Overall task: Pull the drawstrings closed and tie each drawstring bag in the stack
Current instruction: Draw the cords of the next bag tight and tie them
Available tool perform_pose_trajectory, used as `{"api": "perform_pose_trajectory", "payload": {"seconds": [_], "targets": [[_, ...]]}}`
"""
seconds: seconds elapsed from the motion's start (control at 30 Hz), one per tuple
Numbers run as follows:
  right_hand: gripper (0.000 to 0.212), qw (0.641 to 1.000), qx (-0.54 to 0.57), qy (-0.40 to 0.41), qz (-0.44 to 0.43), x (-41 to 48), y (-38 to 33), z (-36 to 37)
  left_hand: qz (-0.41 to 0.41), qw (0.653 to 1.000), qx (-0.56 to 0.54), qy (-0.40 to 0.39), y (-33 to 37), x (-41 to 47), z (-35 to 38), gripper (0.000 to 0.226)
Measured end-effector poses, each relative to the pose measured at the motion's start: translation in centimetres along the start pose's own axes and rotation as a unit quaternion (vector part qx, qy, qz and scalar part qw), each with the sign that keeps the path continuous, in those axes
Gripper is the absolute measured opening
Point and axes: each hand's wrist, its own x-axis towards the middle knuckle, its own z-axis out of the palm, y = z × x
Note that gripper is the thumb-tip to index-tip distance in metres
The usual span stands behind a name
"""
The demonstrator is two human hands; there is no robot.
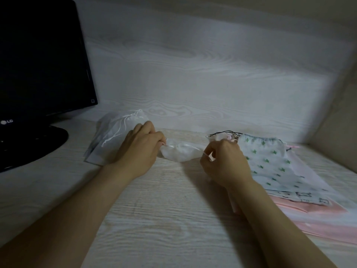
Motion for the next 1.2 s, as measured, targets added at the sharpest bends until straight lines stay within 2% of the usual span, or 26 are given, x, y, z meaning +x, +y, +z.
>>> {"api": "perform_pose_trajectory", "payload": {"seconds": [0.13, 0.23, 0.37, 0.5, 0.6, 0.7, 0.83, 1.03, 1.1, 1.2], "targets": [[0.01, 0.998, 0.004, 0.059, 0.016, -0.2, -0.7, -0.5, -0.038, 0.995, -0.079, 0.048, 1.2, 0.1, 0.1, 0.017], [0.012, 0.991, 0.084, 0.091, 0.053, 0.0, -1.4, -0.6, -0.052, 0.988, -0.12, 0.078, 2.0, 0.3, 0.4, 0.021], [0.02, 0.985, 0.132, 0.111, 0.01, 0.1, -1.9, -0.3, -0.076, 0.975, -0.207, 0.021, 3.1, 0.3, 0.5, 0.036], [0.022, 0.98, 0.152, 0.122, -0.052, 0.0, -2.1, -0.2, -0.056, 0.964, -0.258, -0.023, 4.2, 0.0, 1.0, 0.029], [0.018, 0.973, 0.178, 0.136, -0.052, -0.1, -2.1, -0.4, -0.072, 0.963, -0.256, -0.048, 4.4, -0.1, 1.2, 0.029], [0.018, 0.97, 0.218, 0.1, -0.027, -0.1, -2.1, -0.5, -0.105, 0.96, -0.245, -0.084, 4.5, -0.4, 1.1, 0.041], [0.019, 0.97, 0.214, 0.094, -0.064, -0.1, -2.1, -0.3, -0.113, 0.959, -0.236, -0.113, 4.7, -0.4, 1.0, 0.056], [0.029, 0.98, 0.185, -0.04, -0.067, -0.4, -2.5, 0.3, -0.111, 0.957, -0.234, -0.13, 5.1, -0.4, 0.7, 0.057], [0.029, 0.98, 0.182, -0.059, -0.057, -0.4, -2.2, 0.6, -0.121, 0.957, -0.229, -0.132, 5.2, -0.5, 0.7, 0.06], [0.029, 0.974, 0.208, -0.077, -0.04, -0.3, -2.0, 0.6, -0.124, 0.963, -0.219, -0.102, 5.2, -0.3, 0.8, 0.049]]}}
